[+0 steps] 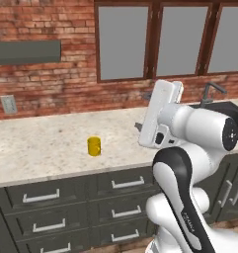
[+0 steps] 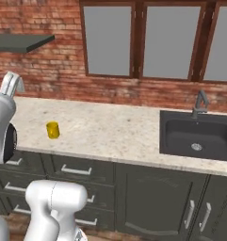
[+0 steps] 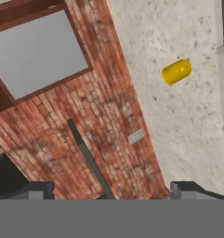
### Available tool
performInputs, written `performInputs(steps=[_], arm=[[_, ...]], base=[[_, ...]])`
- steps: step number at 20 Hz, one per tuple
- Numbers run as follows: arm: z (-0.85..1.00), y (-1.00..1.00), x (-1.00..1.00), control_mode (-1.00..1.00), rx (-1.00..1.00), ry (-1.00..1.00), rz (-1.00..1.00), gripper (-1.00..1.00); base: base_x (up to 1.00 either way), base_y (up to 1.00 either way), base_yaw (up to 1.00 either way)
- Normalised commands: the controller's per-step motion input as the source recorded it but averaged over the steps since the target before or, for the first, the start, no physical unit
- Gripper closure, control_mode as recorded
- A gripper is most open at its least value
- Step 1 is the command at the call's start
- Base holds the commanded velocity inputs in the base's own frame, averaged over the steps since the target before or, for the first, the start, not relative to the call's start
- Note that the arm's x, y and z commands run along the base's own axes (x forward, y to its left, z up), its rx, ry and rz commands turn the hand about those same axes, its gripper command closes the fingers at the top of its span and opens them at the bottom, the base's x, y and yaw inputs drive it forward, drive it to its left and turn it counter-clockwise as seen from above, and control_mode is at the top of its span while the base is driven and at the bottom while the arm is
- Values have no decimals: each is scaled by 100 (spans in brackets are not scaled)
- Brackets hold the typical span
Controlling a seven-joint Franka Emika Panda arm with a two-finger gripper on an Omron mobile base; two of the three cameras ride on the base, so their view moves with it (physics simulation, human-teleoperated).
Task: Move the mug from next to the sink to the open cabinet. Then, move the bowl with the peach to the fridge to clear the area for faucet cleaning.
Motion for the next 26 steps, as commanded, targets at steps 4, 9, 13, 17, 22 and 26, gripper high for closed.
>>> performInputs(steps=[4, 9, 13, 17, 22, 26], arm=[[0, 0, 0, 100, 0, 0, 0, -100], [0, 0, 0, 100, 0, 0, 0, -100], [0, 0, 0, 100, 0, 0, 0, -100], [-11, -9, 0, -100, 10, 23, 0, -100], [-34, -64, 3, -100, 28, 58, -1, -100], [-59, -44, 0, -100, 18, 44, -1, -100]], base=[[12, 2, -1], [60, 33, -9], [33, 42, -6], [-4, 9, 0], [0, 0, 0], [0, 0, 0]])
